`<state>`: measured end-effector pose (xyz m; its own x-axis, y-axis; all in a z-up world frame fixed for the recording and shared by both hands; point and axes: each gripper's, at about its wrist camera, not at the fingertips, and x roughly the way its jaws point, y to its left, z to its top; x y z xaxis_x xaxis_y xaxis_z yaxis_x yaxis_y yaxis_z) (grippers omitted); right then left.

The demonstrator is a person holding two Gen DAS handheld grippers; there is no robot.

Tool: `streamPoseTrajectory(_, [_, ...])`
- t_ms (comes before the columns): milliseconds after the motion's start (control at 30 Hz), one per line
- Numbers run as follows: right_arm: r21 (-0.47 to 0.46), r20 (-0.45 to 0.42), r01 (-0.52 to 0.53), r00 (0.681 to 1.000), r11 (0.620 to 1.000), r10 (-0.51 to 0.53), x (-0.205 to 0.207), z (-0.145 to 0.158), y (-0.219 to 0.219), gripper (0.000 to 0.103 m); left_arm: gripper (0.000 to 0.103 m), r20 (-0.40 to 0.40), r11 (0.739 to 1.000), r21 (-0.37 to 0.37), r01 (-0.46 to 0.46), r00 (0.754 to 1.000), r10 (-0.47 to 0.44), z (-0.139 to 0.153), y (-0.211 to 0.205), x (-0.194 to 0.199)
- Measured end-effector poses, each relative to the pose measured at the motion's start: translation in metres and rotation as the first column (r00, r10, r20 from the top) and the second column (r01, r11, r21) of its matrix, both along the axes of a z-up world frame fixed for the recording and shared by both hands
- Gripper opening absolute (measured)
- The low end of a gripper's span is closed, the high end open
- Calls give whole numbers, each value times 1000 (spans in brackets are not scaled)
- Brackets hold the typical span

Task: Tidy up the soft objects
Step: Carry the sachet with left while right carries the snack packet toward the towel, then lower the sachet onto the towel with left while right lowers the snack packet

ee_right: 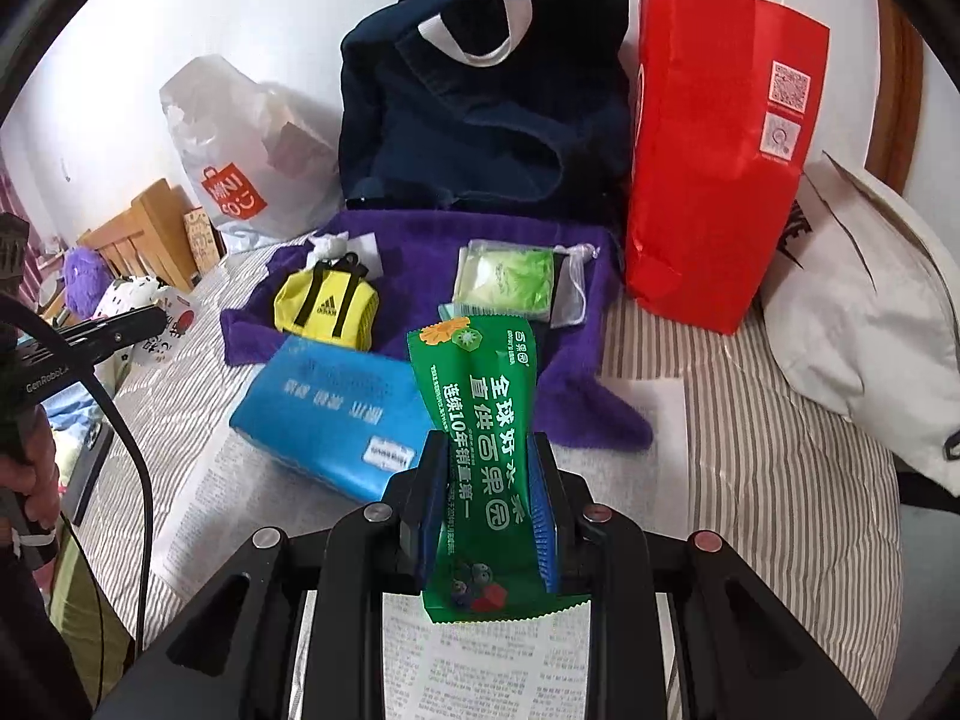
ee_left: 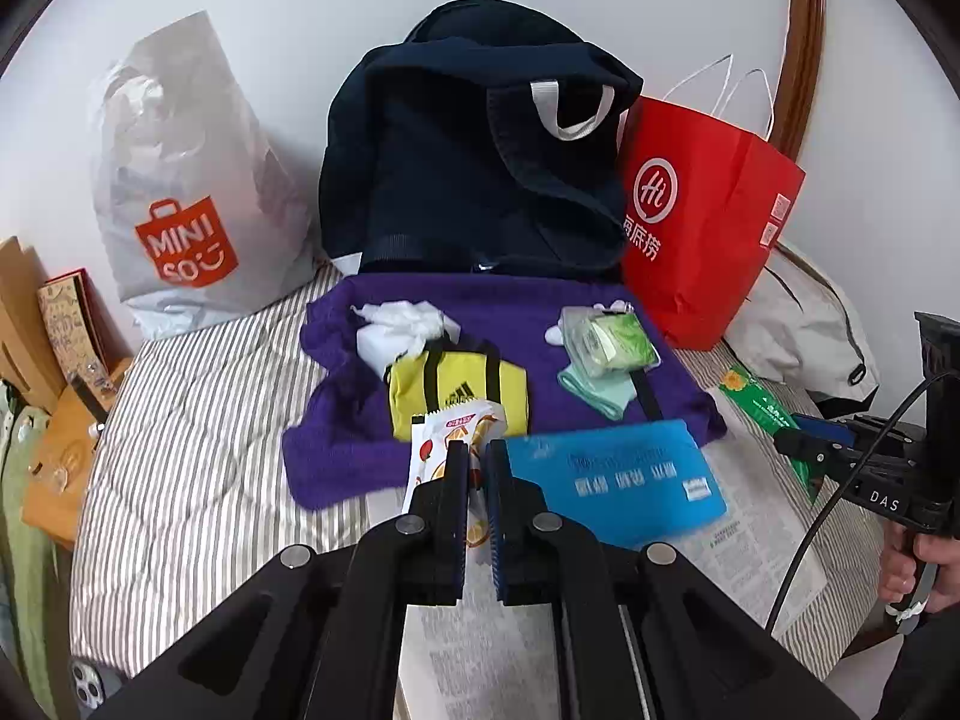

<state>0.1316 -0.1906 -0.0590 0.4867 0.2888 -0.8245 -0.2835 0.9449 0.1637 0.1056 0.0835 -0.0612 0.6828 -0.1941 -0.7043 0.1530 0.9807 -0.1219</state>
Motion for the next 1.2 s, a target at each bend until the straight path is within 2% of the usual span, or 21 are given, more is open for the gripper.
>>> streamPoseTrajectory(500, [-1,8,-13,1000,1000,13,65,-7,21,26,7,14,1000,-5,29,999,-29,4,-4,66])
streamPoseTrajectory(867, [2,11,-22,1000,1000,22,123,-15,43,26,7,-1,999,-30,43,999,-43,-9,-11,117])
streamPoseTrajectory(1200, [-1,14,-68,998,998,68,159,-24,68,26,7,-14,996,-16,85,996,-86,-25,-28,153])
